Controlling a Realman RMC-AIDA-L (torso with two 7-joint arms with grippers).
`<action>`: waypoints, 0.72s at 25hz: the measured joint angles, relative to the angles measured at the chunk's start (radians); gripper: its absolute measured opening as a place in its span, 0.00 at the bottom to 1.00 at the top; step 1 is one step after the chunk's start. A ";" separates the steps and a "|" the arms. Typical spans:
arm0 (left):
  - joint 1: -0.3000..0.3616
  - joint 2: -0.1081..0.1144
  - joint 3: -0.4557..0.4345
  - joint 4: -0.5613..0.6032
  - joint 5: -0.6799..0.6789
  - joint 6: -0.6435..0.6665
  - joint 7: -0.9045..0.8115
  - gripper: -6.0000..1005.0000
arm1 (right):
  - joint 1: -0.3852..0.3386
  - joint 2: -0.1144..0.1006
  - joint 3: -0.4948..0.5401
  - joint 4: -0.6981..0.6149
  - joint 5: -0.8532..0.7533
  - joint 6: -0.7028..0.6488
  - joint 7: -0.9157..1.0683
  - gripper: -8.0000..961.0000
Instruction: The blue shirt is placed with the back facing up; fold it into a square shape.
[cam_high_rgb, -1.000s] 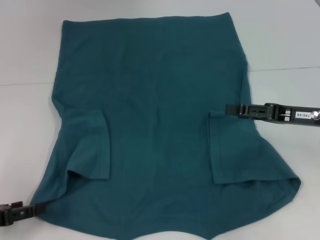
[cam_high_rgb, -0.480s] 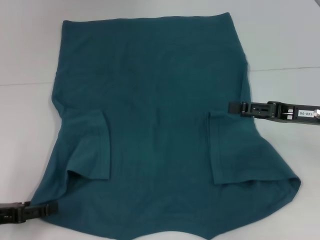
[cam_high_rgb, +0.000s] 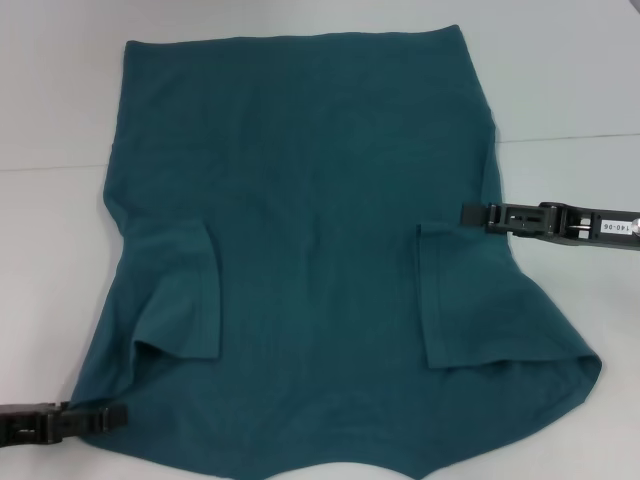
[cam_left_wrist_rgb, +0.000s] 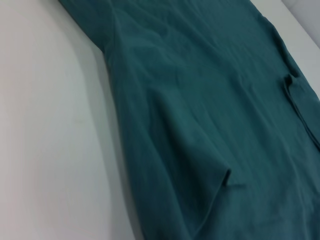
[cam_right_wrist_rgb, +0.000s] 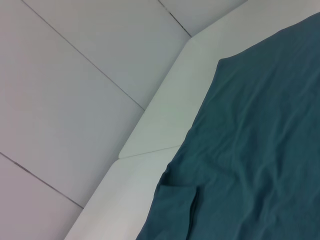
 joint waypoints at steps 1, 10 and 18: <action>-0.002 0.000 0.006 0.000 0.000 0.000 -0.002 0.90 | 0.000 0.000 0.000 0.000 0.001 0.000 0.000 0.95; -0.012 0.000 0.034 0.006 -0.002 -0.013 -0.020 0.83 | -0.003 0.000 0.000 0.000 0.006 0.000 0.000 0.95; -0.020 0.004 0.039 0.008 -0.001 -0.039 -0.030 0.59 | -0.005 0.000 0.000 0.000 0.006 -0.001 0.000 0.95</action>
